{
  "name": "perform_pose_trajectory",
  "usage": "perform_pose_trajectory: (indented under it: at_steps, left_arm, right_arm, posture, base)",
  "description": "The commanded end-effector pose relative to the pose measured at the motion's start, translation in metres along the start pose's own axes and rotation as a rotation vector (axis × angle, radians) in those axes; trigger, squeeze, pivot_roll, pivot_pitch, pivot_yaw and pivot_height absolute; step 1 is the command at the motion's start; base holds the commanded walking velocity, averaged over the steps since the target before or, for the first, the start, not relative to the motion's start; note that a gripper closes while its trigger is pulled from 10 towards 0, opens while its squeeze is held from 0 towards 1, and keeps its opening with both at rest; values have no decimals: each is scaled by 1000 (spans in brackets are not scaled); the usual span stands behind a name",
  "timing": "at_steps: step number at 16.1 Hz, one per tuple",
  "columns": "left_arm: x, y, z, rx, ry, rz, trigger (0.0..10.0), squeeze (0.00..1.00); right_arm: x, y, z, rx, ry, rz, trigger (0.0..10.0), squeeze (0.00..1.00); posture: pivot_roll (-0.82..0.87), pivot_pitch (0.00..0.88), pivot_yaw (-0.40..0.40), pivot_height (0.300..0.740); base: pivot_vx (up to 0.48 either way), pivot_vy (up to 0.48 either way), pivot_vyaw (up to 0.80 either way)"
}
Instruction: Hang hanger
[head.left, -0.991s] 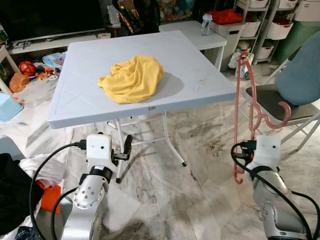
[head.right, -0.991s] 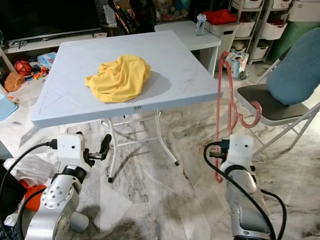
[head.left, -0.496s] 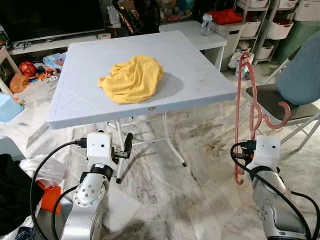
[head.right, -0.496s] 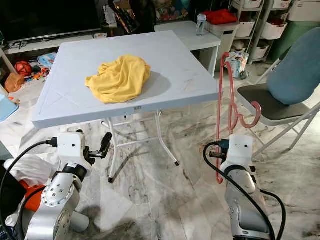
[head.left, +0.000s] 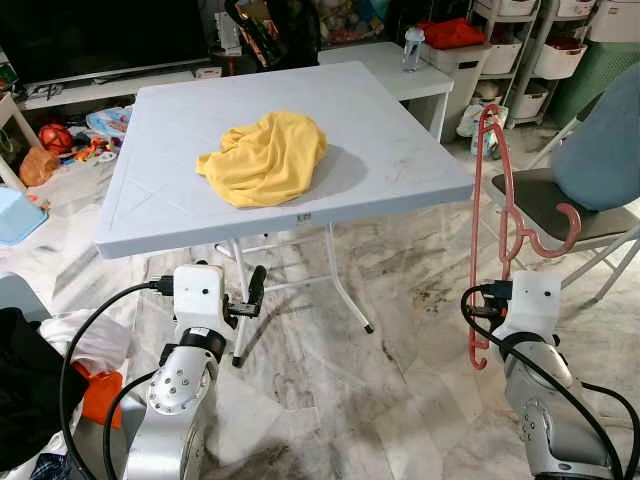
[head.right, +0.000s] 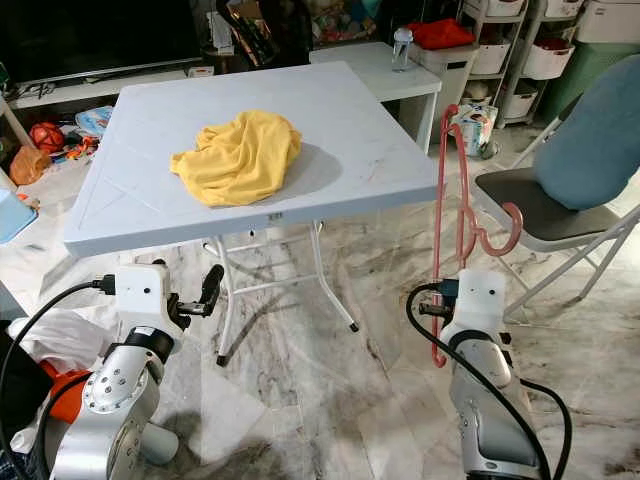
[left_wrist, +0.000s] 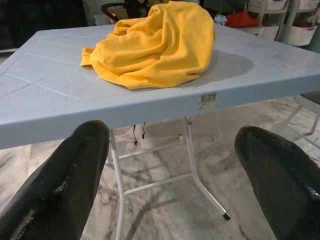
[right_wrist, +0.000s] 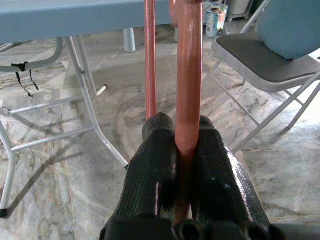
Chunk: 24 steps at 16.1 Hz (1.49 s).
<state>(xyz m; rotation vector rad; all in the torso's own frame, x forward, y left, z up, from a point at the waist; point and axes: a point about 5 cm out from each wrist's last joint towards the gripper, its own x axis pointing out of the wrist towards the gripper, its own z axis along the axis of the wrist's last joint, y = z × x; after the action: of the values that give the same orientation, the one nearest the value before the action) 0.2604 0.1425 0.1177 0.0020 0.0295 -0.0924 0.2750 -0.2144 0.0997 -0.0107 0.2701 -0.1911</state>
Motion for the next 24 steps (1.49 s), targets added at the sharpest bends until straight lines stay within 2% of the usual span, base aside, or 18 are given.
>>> perform_pose_trajectory:
  at_steps: [1,17,18,19,20,24]
  left_arm:
    - [1,0,-1,1,12,3,10000,0]
    - [1,0,-1,1,12,3,10000,0]
    - [1,1,-1,2,11,4,10000,0]
    - [1,-5,-1,-16,17,-31,10000,0]
    - [0,-12,-3,-42,31,-81,10000,0]
    - [-2,-13,-3,-59,38,-92,10000,0]
  right_arm:
    - [-1,3,11,4,-38,3,10000,0]
    - [-1,3,11,4,-38,3,10000,0]
    - [-1,3,11,-2,-32,-2,10000,0]
    - [-1,8,9,-19,-20,5,10000,0]
    - [1,13,8,-27,-10,15,10000,0]
    - [-1,9,9,-1,-11,-9,10000,0]
  posture:
    - [-84,0,41,740]
    - [-84,0,41,740]
    - [0,0,0,740]
    - [-84,0,34,740]
    - [-85,0,33,740]
    - [-85,0,35,740]
  base:
    - [0,0,0]
    - [0,0,0]
    - [0,0,0]
    - [0,0,0]
    - [0,0,0]
    - [0,0,0]
